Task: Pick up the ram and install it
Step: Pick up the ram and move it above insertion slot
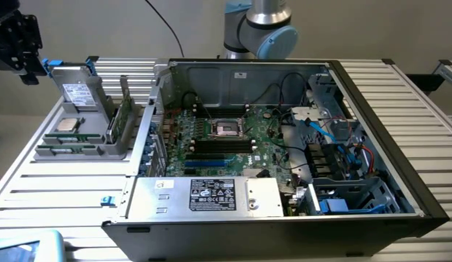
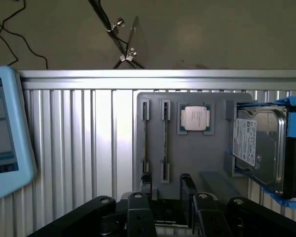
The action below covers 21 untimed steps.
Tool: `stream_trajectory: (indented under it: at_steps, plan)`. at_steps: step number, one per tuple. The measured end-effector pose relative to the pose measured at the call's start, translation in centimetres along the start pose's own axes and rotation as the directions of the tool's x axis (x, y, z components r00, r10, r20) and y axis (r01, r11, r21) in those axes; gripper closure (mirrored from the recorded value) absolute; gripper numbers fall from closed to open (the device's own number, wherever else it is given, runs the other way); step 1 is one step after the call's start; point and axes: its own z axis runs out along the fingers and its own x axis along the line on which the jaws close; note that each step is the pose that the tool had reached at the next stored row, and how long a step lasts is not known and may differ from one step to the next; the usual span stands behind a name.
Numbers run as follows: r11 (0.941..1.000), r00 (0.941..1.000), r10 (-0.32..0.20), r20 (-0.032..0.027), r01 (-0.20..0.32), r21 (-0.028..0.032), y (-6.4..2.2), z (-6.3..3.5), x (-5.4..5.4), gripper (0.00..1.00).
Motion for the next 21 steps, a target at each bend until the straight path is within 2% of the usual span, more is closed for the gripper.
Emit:
stream_trajectory:
  at_steps: [9, 21]
  plan:
    - [1.0000, 1.0000, 0.000, -0.0001, 0.000, 0.0000, -0.03, 1.63, 0.1, 0.63]
    - [1.0000, 1.0000, 0.000, 0.0000, 0.000, 0.0002, -0.84, 3.82, 0.1, 0.63]
